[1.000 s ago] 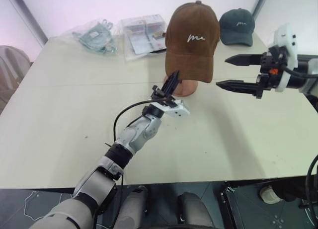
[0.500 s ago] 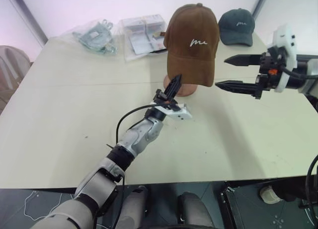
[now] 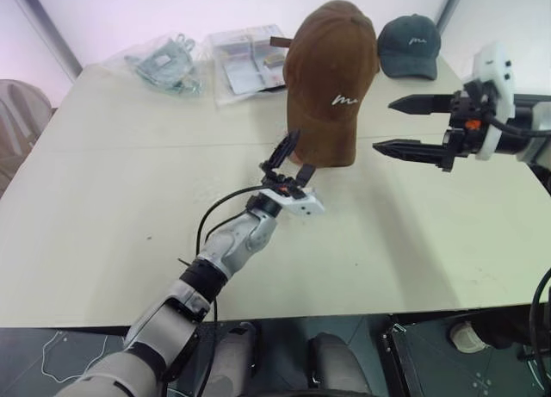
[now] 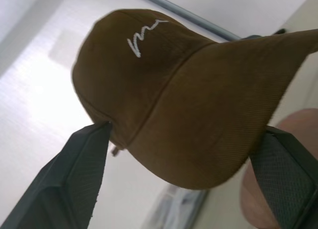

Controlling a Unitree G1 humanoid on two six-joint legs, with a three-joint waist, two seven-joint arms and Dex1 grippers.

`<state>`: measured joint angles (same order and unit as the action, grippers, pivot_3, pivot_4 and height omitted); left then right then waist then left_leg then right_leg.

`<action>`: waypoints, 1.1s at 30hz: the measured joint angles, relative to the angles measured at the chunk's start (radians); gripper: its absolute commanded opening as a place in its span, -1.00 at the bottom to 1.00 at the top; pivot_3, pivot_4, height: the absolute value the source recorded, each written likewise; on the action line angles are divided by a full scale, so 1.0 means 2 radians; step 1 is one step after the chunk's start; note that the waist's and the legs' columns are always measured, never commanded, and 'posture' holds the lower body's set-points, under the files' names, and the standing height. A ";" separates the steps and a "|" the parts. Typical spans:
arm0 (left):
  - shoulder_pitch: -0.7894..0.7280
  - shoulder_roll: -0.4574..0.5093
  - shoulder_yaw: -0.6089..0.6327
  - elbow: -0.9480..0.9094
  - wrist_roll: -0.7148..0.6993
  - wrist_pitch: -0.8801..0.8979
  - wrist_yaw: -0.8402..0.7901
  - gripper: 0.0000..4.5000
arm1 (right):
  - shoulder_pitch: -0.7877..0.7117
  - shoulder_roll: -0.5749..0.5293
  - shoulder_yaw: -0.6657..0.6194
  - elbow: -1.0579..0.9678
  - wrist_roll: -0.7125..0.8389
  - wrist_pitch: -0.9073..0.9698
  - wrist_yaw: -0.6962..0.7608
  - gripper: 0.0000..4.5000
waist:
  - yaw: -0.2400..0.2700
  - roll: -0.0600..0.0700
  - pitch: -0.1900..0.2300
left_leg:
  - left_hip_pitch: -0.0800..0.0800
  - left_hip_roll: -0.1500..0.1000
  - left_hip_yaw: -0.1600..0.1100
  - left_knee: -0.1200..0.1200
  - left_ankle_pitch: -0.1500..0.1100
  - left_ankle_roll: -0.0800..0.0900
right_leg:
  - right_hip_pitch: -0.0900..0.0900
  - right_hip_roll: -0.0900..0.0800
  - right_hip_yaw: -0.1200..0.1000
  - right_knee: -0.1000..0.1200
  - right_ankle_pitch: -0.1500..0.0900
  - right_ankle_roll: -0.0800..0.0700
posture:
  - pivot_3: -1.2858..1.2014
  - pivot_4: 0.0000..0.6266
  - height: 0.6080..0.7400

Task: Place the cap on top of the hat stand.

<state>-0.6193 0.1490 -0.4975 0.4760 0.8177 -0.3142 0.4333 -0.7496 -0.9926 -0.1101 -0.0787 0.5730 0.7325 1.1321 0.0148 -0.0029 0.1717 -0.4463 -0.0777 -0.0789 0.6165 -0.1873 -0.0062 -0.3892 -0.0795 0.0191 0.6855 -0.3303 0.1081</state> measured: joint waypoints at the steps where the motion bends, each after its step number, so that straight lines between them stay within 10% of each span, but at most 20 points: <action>1: 0.004 0.002 0.000 0.000 -0.005 -0.003 -0.007 0.98 | 0.000 0.000 0.000 0.000 0.000 0.000 0.000 1.00 | 0.000 0.000 0.000 | 0.000 0.000 0.000 0.000 0.000 0.000 | 0.000 0.000 0.000 0.000 0.000 0.000 | 0.03 -0.52 1.00; 20: 0.108 0.054 0.049 -0.072 -0.119 -0.033 -0.138 0.98 | -0.008 0.001 0.003 0.010 -0.001 -0.010 0.007 1.00 | -0.001 0.000 0.000 | 0.000 0.000 0.000 0.000 0.000 0.000 | 0.000 0.000 0.000 0.000 0.000 0.000 | 0.03 -0.52 1.00; 21: 0.117 0.056 0.053 -0.077 -0.125 -0.033 -0.144 0.98 | -0.009 0.001 0.004 0.013 -0.001 -0.011 0.008 1.00 | -0.001 0.000 0.000 | 0.000 0.000 0.000 0.000 0.000 0.000 | 0.000 0.000 0.000 0.000 0.000 0.000 | 0.03 -1.00 1.00; 25: 0.138 0.073 0.075 -0.099 -0.157 -0.033 -0.174 0.98 | -0.014 0.005 0.011 0.019 -0.005 -0.012 0.011 1.00 | 0.001 0.002 -0.028 | -0.001 0.000 0.001 -0.001 0.002 -0.004 | -0.001 0.000 0.000 -0.001 0.000 0.000 | 0.03 -1.00 1.00; 33: 0.153 0.138 0.186 -0.220 -0.359 0.068 -0.345 0.98 | -0.019 0.004 0.011 0.022 -0.007 -0.017 0.018 1.00 | -0.001 0.001 -0.041 | 0.002 0.000 0.000 0.000 0.001 -0.002 | 0.001 0.000 0.001 -0.001 0.000 0.000 | 0.03 -1.00 1.00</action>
<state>-0.3135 0.4249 -0.1263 0.0365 0.0997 -0.1783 -0.2565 -0.7866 -0.9848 -0.0877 -0.0352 0.5599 0.6988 1.1679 0.0120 -0.0011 0.0891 -0.4425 -0.0774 -0.0780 0.6156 -0.1856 -0.0092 -0.3867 -0.0792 0.0202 0.6841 -0.3304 0.1078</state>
